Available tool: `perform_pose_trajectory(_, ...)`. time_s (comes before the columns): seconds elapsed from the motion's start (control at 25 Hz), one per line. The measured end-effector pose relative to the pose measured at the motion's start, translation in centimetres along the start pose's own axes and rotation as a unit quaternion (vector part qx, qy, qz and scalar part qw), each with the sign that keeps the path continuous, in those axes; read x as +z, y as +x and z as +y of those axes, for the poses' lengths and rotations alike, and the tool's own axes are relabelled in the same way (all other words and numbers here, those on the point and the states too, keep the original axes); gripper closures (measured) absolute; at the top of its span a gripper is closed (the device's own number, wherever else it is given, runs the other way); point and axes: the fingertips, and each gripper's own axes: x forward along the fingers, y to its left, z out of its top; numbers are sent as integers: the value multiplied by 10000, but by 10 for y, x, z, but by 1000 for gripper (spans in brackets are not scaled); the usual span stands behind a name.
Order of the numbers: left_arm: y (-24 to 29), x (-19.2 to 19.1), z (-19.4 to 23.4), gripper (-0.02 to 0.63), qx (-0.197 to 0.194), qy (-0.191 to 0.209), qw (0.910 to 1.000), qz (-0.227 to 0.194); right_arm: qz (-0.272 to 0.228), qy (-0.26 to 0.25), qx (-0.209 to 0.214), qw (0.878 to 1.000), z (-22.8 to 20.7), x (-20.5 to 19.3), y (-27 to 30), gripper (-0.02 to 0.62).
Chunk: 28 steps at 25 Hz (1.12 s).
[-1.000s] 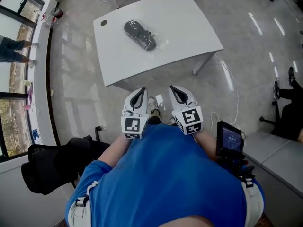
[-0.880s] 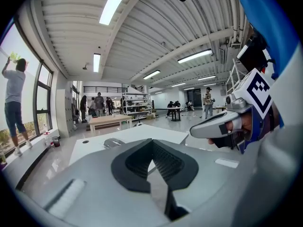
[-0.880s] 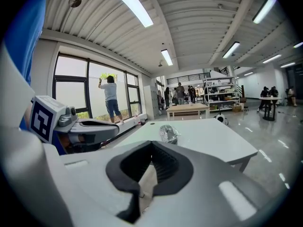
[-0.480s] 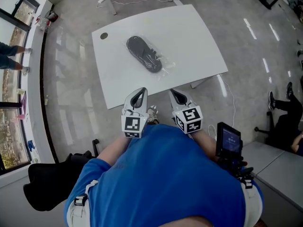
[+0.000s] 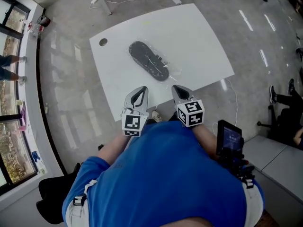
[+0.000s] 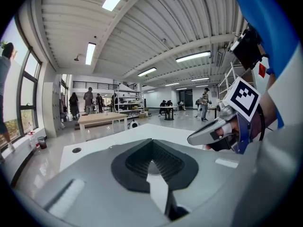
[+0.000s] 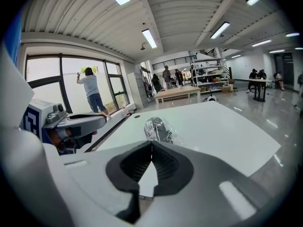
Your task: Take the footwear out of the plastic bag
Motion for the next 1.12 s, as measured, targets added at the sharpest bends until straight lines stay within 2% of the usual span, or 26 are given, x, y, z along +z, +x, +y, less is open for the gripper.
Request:
perform_pose_trajectory(0.2, 27, -17, 16, 600, -7, 11, 9999, 139, 355, 277, 83, 9990, -20, -18, 40, 589)
perform_pose_trajectory(0.28, 23, -15, 19, 600, 33, 15, 9999, 162, 520, 349, 200, 9978, -15, -26, 47, 516)
perform_pose_trajectory(0.36, 15, -14, 23, 600, 101, 20, 9997, 199, 667, 442, 299, 9963, -7, -32, 50, 501)
perform_pose_trajectory(0.48, 7, -15, 28, 600, 228, 0, 9993, 298, 843, 658, 370, 9936, -2, -41, 58, 494)
perform_pose_trajectory(0.64, 39, -22, 37, 600, 370, 25, 9982, 462, 1055, 1049, 397, 9881, -35, -47, 98, 487)
perform_pose_trajectory(0.92, 41, -23, 41, 600, 438, 30, 9971, 625, 1155, 2158, 316, 9691, -46, -46, 118, 477)
perform_pose_trajectory(1.0, 40, -24, 41, 600, 426, 12, 9969, 658, 1147, 2268, 284, 9668, -43, -43, 119, 477)
perform_pose_trajectory(1.12, 40, -26, 41, 600, 417, -23, 9967, 693, 1328, 2168, 114, 9671, -45, -49, 118, 493)
